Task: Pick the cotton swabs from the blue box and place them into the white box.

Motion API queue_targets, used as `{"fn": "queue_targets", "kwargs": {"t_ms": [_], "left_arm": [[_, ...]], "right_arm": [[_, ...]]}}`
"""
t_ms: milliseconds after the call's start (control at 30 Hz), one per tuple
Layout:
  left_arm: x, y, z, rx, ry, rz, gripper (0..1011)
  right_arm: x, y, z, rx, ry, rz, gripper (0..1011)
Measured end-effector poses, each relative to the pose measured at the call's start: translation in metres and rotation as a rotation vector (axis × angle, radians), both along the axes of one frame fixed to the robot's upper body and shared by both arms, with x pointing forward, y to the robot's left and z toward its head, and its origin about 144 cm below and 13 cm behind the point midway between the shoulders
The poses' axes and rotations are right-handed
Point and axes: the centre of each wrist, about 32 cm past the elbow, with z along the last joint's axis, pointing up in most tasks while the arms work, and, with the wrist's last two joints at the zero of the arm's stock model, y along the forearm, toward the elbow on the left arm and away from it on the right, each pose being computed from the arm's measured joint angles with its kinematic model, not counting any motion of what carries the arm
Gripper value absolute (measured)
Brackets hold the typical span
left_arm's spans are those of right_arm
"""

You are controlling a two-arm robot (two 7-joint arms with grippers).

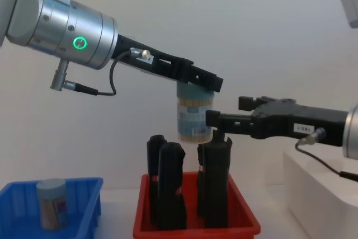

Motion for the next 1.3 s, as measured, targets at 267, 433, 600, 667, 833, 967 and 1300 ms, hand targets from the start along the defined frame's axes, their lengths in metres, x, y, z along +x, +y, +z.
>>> {"fn": "queue_targets", "kwargs": {"t_ms": [267,433,600,667,833,967,1300], "left_arm": [[0.000,0.000,0.000,0.000,0.000,0.000,651],[0.000,0.000,0.000,0.000,0.000,0.000,651],[0.000,0.000,0.000,0.000,0.000,0.000,651],[0.000,0.000,0.000,0.000,0.000,0.000,651],[0.000,0.000,0.000,0.000,0.000,0.000,651],[0.000,0.000,0.000,0.000,0.000,0.000,651],[0.000,0.000,0.000,0.000,-0.001,0.002,651]], "right_arm": [[0.018,0.006,-0.007,0.001,0.020,0.048,1002],[0.028,0.010,-0.010,0.004,0.030,0.075,1002],[0.038,0.015,-0.013,0.007,0.039,0.099,1002],[0.042,0.017,-0.014,0.008,0.043,0.106,1002],[0.048,0.019,-0.016,0.010,0.044,0.120,933],[0.052,0.021,-0.016,0.012,0.043,0.128,839],[0.058,0.024,-0.017,0.015,0.038,0.138,647]]}}
